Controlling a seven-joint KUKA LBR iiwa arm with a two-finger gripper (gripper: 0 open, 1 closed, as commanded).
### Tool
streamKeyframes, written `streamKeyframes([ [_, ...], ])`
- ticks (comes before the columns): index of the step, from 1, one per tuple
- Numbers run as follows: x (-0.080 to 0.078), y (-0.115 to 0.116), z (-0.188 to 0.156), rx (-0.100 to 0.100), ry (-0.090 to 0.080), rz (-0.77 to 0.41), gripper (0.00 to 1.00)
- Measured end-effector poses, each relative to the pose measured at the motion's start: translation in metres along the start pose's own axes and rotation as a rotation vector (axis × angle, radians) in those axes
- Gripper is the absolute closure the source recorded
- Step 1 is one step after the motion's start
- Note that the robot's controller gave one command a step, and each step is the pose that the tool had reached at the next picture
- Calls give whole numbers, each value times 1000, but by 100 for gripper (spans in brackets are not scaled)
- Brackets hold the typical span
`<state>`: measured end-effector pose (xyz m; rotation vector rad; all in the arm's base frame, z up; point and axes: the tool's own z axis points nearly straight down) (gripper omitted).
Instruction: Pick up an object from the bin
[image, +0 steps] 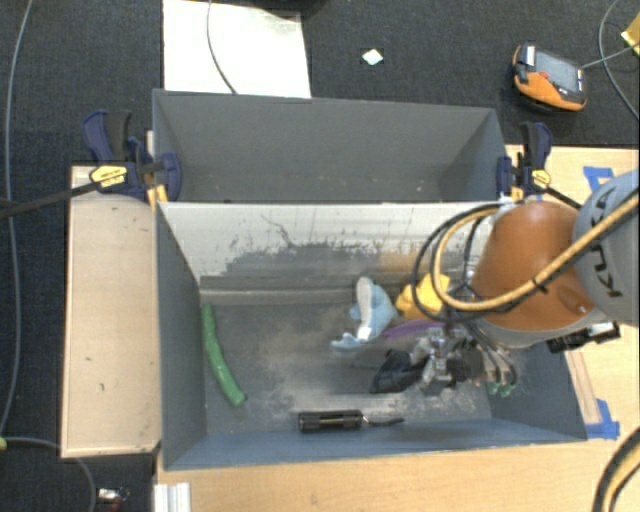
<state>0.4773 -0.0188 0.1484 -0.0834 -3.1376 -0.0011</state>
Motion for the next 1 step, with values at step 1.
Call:
streamKeyframes([
  [1,1,0,-19,0,3,-1,100],
])
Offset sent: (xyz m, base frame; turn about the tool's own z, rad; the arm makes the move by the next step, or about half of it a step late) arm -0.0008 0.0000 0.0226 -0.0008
